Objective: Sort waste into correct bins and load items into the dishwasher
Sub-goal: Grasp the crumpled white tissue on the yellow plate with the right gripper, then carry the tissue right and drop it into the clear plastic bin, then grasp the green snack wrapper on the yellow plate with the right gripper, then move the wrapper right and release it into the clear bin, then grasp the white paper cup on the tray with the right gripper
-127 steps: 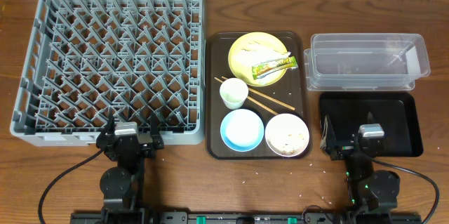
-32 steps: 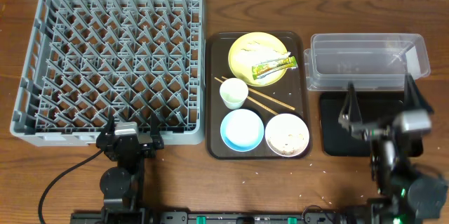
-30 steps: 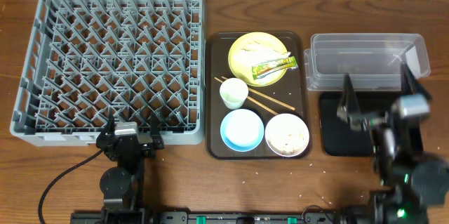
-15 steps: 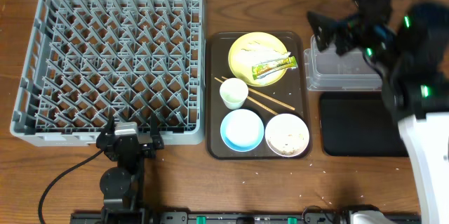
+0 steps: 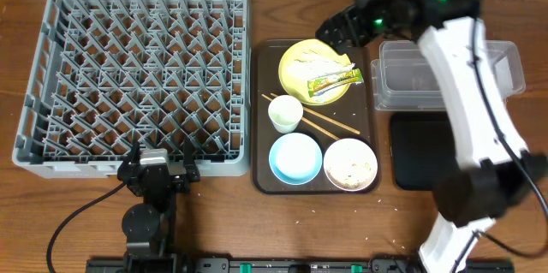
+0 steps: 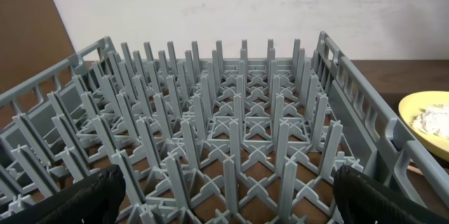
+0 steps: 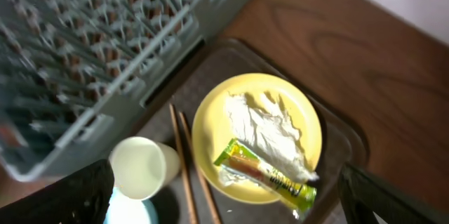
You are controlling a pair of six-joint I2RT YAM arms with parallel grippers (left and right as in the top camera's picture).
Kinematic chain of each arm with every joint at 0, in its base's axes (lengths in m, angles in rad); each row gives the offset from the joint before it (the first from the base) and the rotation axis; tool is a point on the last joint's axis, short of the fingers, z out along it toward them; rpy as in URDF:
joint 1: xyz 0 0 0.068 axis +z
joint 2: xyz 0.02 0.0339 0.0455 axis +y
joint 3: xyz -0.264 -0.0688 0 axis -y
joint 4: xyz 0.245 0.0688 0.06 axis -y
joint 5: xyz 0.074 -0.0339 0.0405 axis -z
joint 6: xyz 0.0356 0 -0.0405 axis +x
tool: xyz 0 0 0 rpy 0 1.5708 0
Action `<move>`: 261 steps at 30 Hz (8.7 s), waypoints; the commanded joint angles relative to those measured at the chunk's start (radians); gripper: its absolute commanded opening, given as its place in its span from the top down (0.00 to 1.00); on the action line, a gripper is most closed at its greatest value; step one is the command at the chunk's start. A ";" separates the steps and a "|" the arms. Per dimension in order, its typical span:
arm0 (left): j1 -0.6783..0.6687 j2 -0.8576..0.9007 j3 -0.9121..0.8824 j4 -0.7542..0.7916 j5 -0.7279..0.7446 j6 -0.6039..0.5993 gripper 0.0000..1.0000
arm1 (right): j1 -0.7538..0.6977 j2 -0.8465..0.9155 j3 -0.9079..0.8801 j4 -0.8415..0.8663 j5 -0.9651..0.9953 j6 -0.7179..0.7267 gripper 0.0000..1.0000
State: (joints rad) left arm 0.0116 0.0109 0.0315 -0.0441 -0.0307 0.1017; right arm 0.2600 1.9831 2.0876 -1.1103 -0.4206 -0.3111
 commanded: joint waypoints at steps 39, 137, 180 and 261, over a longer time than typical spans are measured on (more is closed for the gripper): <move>0.005 -0.006 -0.027 -0.026 -0.006 -0.005 0.05 | 0.150 0.524 0.027 0.122 0.390 -0.138 0.72; 0.005 -0.006 -0.027 -0.026 -0.006 -0.005 0.05 | 0.106 0.340 -0.069 -0.110 0.364 -0.315 0.37; 0.005 -0.004 -0.027 -0.026 -0.006 -0.005 0.05 | -0.331 -0.001 -0.102 -0.167 0.555 1.371 0.98; 0.005 -0.004 -0.027 -0.026 -0.006 -0.005 0.05 | 0.304 -0.028 -0.609 0.283 0.293 0.839 0.43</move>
State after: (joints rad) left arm 0.0116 0.0109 0.0311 -0.0441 -0.0307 0.1017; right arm 0.5461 1.9289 1.5177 -0.8597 -0.1371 0.4862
